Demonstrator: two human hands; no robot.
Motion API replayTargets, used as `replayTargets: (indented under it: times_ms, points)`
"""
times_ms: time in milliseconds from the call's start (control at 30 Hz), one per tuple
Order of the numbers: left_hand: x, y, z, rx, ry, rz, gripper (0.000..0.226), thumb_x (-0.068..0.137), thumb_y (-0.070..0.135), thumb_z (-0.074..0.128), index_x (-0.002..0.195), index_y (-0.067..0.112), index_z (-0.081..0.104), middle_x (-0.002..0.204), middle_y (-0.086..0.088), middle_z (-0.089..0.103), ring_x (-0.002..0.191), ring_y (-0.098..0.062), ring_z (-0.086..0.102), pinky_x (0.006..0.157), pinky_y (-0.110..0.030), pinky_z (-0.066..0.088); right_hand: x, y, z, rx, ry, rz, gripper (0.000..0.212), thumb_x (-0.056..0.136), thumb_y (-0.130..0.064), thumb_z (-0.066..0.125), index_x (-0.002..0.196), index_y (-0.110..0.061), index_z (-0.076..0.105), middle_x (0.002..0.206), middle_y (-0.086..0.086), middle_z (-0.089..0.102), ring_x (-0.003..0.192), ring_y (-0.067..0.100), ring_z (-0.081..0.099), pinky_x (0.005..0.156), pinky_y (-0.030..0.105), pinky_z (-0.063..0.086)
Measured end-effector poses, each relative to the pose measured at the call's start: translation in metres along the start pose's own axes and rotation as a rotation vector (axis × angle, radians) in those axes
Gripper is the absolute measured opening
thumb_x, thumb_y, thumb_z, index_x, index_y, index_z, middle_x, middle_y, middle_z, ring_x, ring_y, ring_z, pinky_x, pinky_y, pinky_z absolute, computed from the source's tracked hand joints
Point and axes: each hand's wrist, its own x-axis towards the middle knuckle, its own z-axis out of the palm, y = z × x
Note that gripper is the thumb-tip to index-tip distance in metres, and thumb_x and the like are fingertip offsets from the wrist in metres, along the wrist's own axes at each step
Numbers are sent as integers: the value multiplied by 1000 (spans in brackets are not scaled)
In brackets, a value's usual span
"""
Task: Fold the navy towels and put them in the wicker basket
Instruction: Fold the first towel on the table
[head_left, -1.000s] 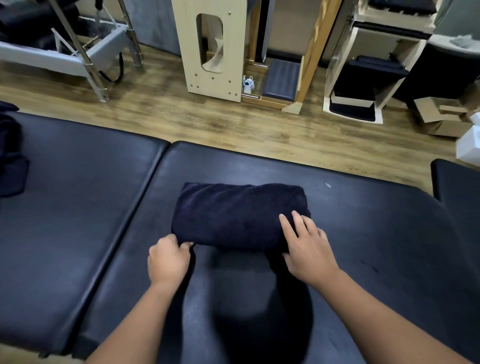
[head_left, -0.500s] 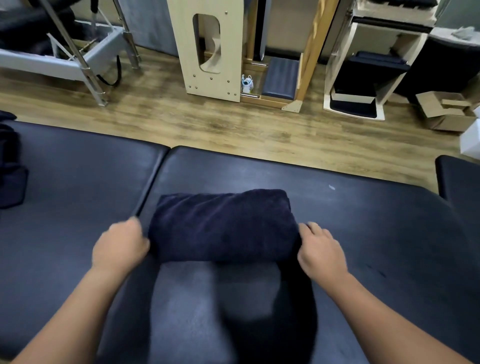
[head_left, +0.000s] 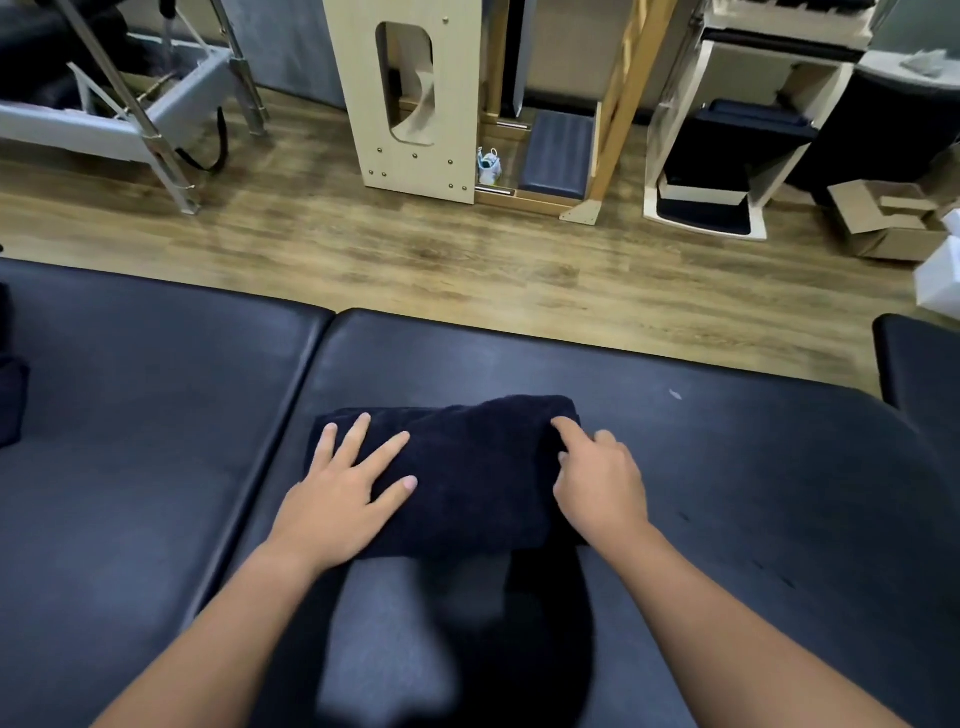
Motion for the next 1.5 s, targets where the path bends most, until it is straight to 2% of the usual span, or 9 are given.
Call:
replayTargets:
  times_ms: [100, 233, 367, 667, 800, 967, 1200, 1333, 1500]
  points:
    - [-8, 2, 14, -135, 113, -102, 62, 94, 68, 41, 151, 60, 19, 168, 6, -17, 154, -23, -18, 117, -56, 30, -2, 22, 3, 97, 67, 74, 41, 98, -18, 52, 139, -26, 51, 94, 7, 53, 85, 28, 51, 71, 36, 41]
    - [-7, 20, 20, -187, 92, -284, 65, 92, 67, 46, 151, 61, 17, 154, -16, 35, 141, -40, 34, 112, -53, 36, -7, 34, -3, 219, -66, 208, 54, 96, -43, 50, 148, -42, 37, 113, 10, 56, 105, 34, 58, 84, 39, 48]
    - [4, 52, 15, -171, 104, -289, 65, 95, 58, 47, 156, 49, 24, 141, -16, 46, 128, -37, 48, 107, -44, 40, -7, 41, -12, 232, -141, 199, 66, 96, -45, 55, 154, -46, 24, 112, 6, 55, 103, 31, 59, 81, 39, 46]
    - [37, 212, 54, -382, 25, -191, 70, 93, 39, 58, 157, 39, 30, 139, -16, 50, 132, -33, 44, 108, -41, 37, -1, 177, -67, 69, 43, 314, 43, 102, -44, 44, 145, -36, 41, 143, 6, 42, 127, 32, 41, 96, 52, 46]
    - [60, 298, 74, -444, -1, -151, 71, 95, 35, 59, 159, 28, 28, 142, -14, 48, 135, -31, 44, 110, -40, 37, -13, 247, -100, -130, 162, 360, 47, 95, -57, 47, 135, -33, 54, 139, 6, 42, 120, 33, 38, 87, 49, 47]
    - [89, 385, 96, -509, 2, -65, 71, 96, 37, 60, 158, 23, 29, 148, -11, 50, 144, -27, 36, 116, -41, 36, -22, 310, -107, -26, -10, 310, 83, 92, -70, 43, 160, -32, 13, 162, 20, 9, 143, 42, 17, 111, 47, 37]
    - [86, 419, 109, -380, -150, 262, 93, 78, 38, 86, 155, 40, 34, 166, 4, -25, 154, -11, 13, 114, -19, 21, 9, 367, -115, 15, 27, 413, 91, 92, -68, 51, 161, -30, 4, 163, 26, -2, 150, 47, 3, 107, 50, 41]
    - [97, 438, 118, -26, 60, 167, 78, 91, 51, 68, 156, 43, 25, 167, -2, -21, 156, -28, -4, 119, -63, 14, 20, 372, -113, -6, 6, 415, 92, 91, -72, 46, 160, -30, 2, 163, 27, -2, 150, 48, 3, 104, 51, 43]
    - [75, 437, 123, 124, 37, 111, 80, 98, 48, 56, 160, 30, 9, 169, -7, -2, 154, -32, 7, 118, -65, 17, 3, 366, -103, 68, 18, 367, 93, 95, -57, 54, 160, -26, -5, 163, 25, -12, 149, 48, -8, 105, 52, 42]
